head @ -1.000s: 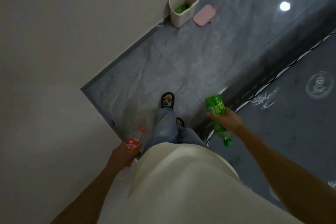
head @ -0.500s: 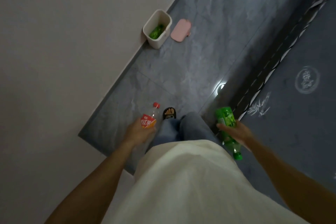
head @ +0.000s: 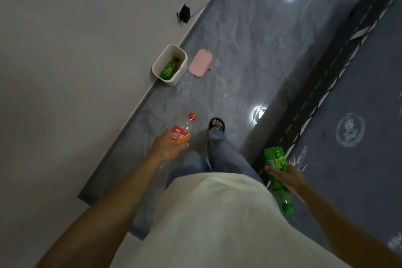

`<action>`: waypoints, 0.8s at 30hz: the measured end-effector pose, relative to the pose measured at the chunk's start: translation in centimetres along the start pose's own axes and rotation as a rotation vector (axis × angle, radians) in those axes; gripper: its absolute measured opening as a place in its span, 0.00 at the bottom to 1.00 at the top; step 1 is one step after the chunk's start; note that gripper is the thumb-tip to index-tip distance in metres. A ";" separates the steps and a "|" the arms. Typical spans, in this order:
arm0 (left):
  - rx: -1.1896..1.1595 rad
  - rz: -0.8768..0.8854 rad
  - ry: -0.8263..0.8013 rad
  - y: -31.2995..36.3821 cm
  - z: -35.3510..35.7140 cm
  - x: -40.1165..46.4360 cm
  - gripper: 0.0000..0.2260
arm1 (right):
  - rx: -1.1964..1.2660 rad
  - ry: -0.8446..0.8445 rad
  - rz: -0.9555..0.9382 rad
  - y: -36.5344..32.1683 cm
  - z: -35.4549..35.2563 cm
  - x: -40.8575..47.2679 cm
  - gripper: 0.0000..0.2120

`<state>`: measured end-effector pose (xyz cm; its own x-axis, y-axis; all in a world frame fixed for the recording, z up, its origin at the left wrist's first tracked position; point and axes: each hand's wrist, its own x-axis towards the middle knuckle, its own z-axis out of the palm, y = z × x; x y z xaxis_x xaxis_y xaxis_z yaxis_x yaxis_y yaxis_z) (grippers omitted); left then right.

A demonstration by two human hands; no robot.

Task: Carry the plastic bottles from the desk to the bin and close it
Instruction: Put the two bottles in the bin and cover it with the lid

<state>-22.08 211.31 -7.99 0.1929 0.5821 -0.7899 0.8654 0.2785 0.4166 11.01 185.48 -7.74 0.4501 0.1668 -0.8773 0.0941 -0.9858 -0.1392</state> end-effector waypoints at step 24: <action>-0.302 -0.444 0.033 -0.9 -6.8 9.4 0.29 | -0.513 -0.168 -0.411 -41.1 -2.9 10.7 0.19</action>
<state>-24.16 221.78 -12.71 -0.1800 0.3805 -0.9071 0.6881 0.7077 0.1604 14.48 227.84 -10.07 0.1478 0.4795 -0.8650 0.6562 -0.7019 -0.2770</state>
